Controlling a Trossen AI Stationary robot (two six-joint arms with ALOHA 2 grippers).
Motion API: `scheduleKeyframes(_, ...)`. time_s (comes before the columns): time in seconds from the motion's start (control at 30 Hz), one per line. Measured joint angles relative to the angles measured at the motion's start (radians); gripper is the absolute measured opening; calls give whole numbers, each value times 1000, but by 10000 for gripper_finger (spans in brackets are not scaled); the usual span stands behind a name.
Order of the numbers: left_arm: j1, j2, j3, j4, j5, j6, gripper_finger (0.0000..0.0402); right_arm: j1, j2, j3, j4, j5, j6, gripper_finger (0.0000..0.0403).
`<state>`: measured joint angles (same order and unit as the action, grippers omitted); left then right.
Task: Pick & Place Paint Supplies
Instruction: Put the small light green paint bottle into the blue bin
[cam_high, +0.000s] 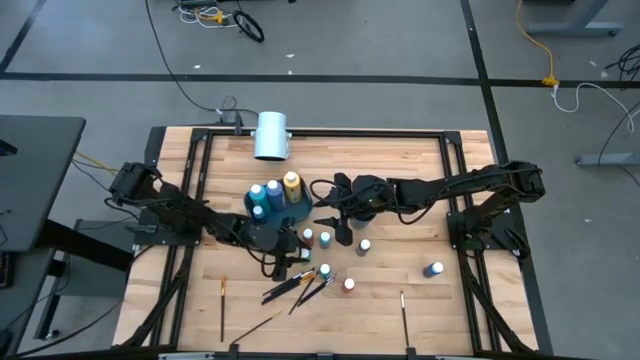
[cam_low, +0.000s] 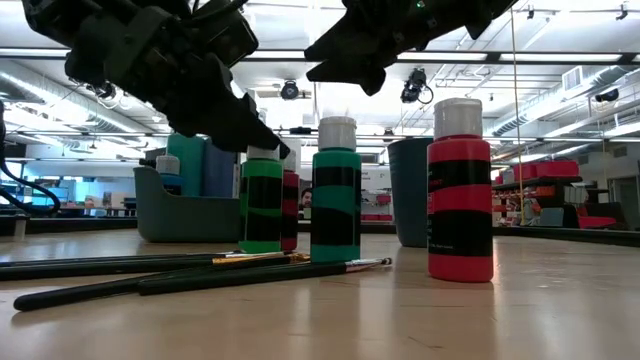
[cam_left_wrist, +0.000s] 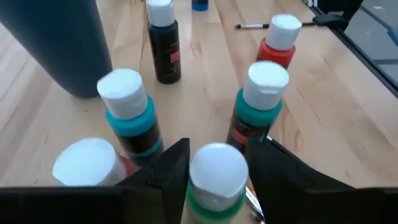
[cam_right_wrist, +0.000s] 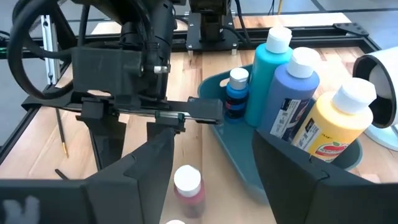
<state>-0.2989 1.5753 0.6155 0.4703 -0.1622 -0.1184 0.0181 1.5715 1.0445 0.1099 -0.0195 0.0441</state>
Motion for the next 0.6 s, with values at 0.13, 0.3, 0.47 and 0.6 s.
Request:
scheduleKeyframes(0.13,0,0,0,-22,-1,1,152,0,0,0,0,0,0,222)
scheduleKeyframes(0.3,0,0,0,-28,-1,-7,127,0,0,0,1,0,0,222)
scheduleKeyframes(0.47,-3,-18,0,-43,-2,-78,127,0,0,0,1,0,-1,222)
scheduleKeyframes(0.6,-21,-76,0,-95,-8,-118,130,0,0,0,0,0,-1,222)
